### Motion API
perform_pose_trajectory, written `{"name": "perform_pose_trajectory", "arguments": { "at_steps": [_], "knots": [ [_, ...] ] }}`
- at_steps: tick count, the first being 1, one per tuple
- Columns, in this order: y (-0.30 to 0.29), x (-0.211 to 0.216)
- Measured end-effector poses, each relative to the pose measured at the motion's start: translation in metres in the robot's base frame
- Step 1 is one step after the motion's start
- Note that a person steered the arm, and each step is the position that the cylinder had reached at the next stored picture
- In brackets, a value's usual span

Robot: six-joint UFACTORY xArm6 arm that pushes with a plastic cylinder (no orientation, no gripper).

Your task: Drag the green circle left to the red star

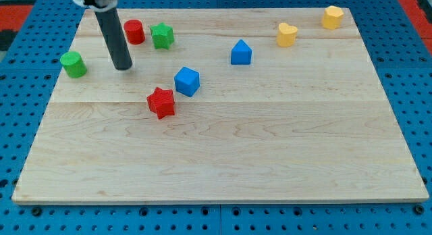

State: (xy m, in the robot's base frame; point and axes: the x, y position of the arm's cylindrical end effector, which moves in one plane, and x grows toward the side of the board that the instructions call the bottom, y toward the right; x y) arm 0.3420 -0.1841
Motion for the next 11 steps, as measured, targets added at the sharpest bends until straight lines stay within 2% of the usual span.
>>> {"name": "perform_pose_trajectory", "arguments": {
  "at_steps": [1, 2, 4, 5, 6, 7, 8, 9, 10, 11],
  "knots": [
    [-0.041, -0.035],
    [-0.084, -0.042],
    [-0.087, 0.019],
    [-0.119, 0.023],
    [-0.114, 0.038],
    [-0.07, 0.053],
    [-0.055, 0.088],
    [-0.031, 0.099],
    [-0.033, 0.072],
    [-0.014, 0.08]
  ]
}}
